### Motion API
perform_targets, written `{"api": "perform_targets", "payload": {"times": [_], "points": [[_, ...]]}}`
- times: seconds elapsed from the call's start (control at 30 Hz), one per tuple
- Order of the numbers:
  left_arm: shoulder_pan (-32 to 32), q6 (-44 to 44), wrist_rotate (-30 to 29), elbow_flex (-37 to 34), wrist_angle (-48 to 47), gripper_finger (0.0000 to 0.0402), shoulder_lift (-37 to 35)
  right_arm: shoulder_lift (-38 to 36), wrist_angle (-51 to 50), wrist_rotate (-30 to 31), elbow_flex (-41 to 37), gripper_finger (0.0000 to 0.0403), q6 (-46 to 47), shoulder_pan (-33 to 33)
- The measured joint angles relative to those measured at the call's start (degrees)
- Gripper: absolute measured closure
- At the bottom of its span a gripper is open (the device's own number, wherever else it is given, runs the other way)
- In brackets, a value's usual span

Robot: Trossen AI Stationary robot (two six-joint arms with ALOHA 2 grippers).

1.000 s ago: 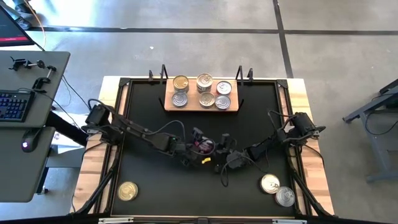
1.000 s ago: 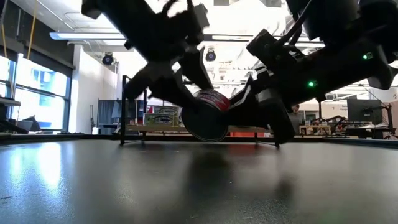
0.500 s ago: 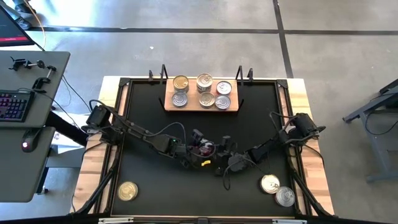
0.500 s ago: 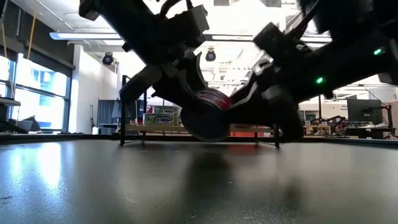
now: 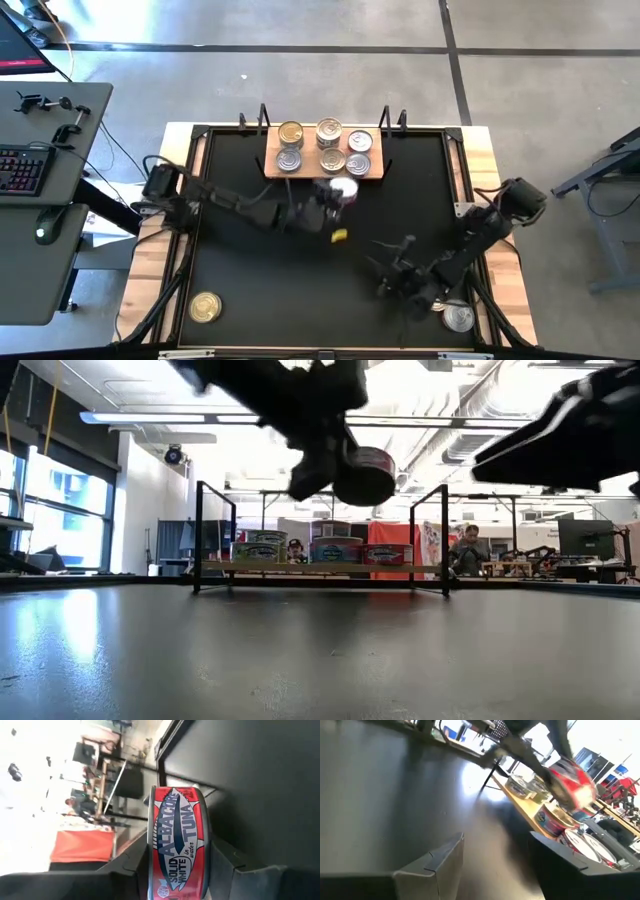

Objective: Stack canned seafood by type on shelf
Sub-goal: Stack the red tuna can on top of the red tuna can on the shelf

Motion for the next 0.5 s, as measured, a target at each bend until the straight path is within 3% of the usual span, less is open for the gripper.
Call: {"api": "perform_targets", "payload": {"times": [0.17,0.37,0.5], "points": [[11.3,-0.1,13.5,8.4,-4.7,0.0283,3.3,-0.3,-2.5,3.0,0.0,0.0195,3.5,1.3],[19.0,1.2,14.7,21.7,-6.7,0.0283,13.7,-0.3,-3.0,3.0,-0.1,0.0195,4.5,-0.5],[21.3,0.1,12.2,29.0,-8.8,0.0283,20.8,-0.3,-3.5,0.0,-0.1,0.0195,5.6,-2.0]]}}
